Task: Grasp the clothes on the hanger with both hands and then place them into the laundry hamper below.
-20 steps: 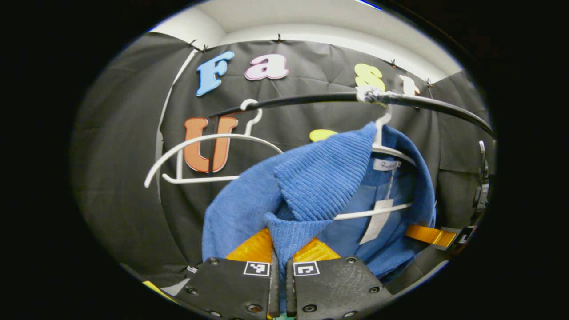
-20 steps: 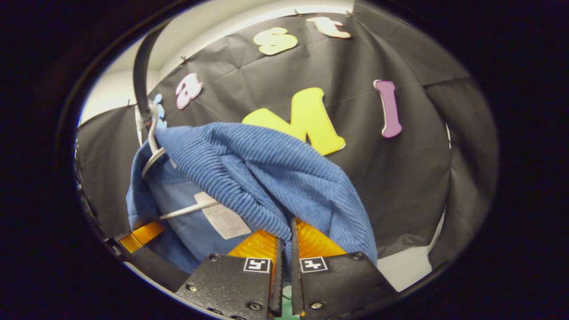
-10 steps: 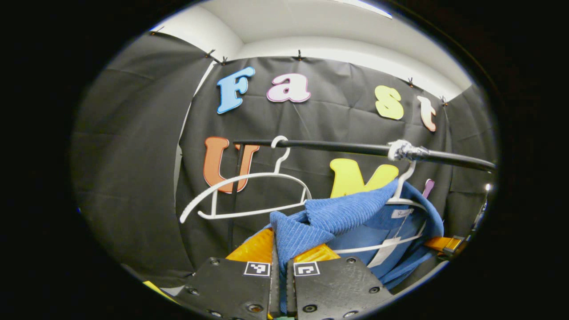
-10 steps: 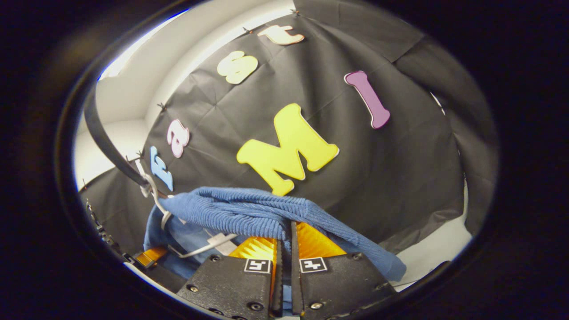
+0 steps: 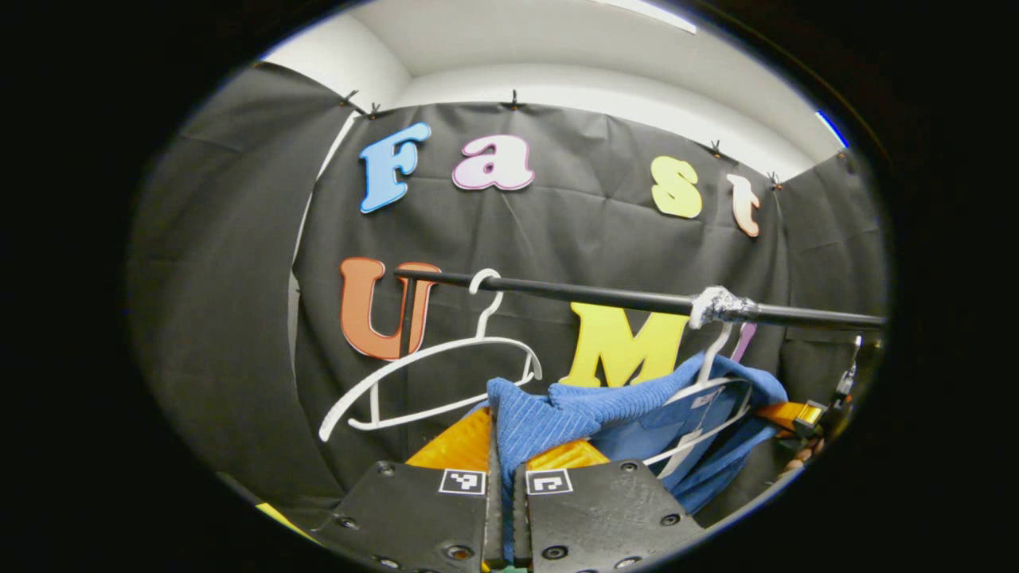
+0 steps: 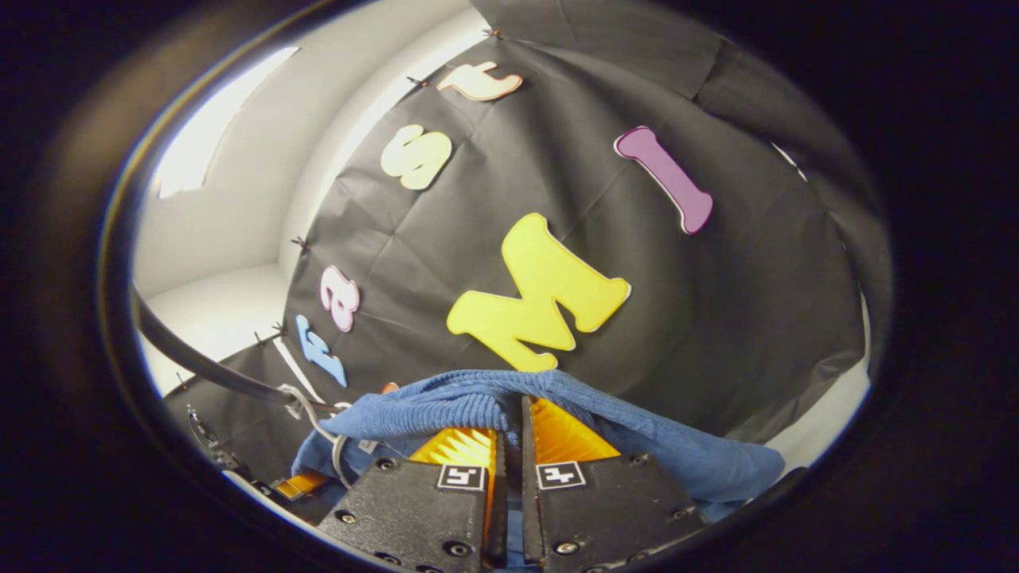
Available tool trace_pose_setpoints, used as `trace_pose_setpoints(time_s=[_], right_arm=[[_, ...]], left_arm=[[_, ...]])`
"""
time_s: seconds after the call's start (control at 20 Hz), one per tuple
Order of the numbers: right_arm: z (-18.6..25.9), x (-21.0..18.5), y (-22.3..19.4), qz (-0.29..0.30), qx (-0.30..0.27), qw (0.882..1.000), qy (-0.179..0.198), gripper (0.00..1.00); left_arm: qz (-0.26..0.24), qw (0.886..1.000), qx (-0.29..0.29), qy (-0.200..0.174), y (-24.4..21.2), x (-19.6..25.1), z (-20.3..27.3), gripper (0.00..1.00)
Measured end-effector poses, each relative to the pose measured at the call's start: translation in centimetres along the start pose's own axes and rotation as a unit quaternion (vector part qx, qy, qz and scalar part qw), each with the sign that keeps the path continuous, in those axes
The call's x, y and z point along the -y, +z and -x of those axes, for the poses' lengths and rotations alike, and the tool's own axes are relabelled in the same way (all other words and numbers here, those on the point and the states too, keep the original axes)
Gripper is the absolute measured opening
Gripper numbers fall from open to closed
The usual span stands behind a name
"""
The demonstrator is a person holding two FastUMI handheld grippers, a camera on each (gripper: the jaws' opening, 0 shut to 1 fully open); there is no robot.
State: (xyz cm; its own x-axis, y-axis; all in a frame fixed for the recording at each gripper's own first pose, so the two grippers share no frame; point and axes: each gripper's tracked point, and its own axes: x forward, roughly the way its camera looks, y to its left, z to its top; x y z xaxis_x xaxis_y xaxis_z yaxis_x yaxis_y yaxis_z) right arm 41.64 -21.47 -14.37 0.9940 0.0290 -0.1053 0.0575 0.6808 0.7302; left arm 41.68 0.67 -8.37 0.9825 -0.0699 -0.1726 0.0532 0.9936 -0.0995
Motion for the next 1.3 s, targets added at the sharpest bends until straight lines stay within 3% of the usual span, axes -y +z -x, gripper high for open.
trace_pose_setpoints(time_s=[0.1,0.3,0.45,0.55,0.6,0.65,0.9,1.0,1.3], right_arm=[[-0.4,0.0,0.3,0.020,-0.010,1.000,0.006,0.10],[-0.5,-1.0,2.4,-0.001,-0.007,0.999,0.054,0.10],[-1.6,-0.8,3.3,0.022,-0.011,0.998,0.050,0.10],[-2.3,-1.1,3.7,0.026,-0.016,0.998,0.052,0.10],[-2.5,-1.2,4.1,0.022,-0.012,0.998,0.060,0.10],[-2.8,-1.2,4.2,0.019,-0.018,0.998,0.063,0.10],[-3.6,-0.9,6.3,0.011,-0.023,0.996,0.084,0.10],[-4.6,0.1,5.5,0.020,-0.043,0.996,0.070,0.10],[-7.8,2.4,3.2,-0.004,-0.103,0.993,0.053,0.10]], left_arm=[[-0.006,1.000,-0.011,-0.014,0.2,-0.2,-0.5,0.08],[-0.011,0.998,-0.027,-0.053,0.6,-0.6,-1.8,0.05],[-0.030,0.997,-0.028,-0.065,1.1,-1.2,-2.3,0.11],[-0.015,0.996,-0.044,-0.072,0.3,-1.4,-2.8,0.06],[-0.007,0.996,-0.048,-0.079,0.1,-1.4,-3.1,0.10],[-0.001,0.995,-0.052,-0.088,-0.1,-1.1,-3.3,0.06],[-0.002,0.986,-0.073,-0.149,-0.6,0.6,-4.1,0.06],[-0.009,0.984,-0.079,-0.158,-0.9,0.1,-4.6,0.06],[0.038,0.974,-0.106,-0.197,-1.9,-0.4,-6.0,0.06]])
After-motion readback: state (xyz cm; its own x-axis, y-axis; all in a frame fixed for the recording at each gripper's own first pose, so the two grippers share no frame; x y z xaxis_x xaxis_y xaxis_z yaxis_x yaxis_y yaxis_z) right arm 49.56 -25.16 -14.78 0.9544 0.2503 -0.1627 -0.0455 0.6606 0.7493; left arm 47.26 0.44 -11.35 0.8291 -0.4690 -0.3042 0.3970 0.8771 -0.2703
